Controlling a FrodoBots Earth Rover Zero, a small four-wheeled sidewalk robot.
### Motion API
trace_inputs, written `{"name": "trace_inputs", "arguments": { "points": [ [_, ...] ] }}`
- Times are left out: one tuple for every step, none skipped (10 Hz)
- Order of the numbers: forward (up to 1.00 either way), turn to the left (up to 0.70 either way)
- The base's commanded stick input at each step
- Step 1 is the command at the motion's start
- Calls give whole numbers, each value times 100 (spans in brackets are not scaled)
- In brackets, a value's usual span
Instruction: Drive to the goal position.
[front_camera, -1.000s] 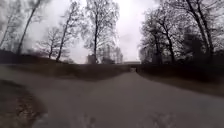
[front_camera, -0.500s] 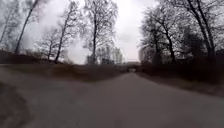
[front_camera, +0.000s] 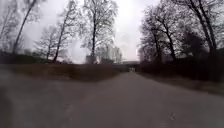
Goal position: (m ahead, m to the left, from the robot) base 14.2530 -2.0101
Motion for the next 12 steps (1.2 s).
{"name": "trace_inputs", "arguments": {
  "points": [
    [70,3],
    [70,0],
    [70,0],
    [70,1],
    [70,6],
    [70,10],
    [70,13],
    [70,10],
    [70,7],
    [70,3],
    [70,0],
    [70,0]
  ]
}}
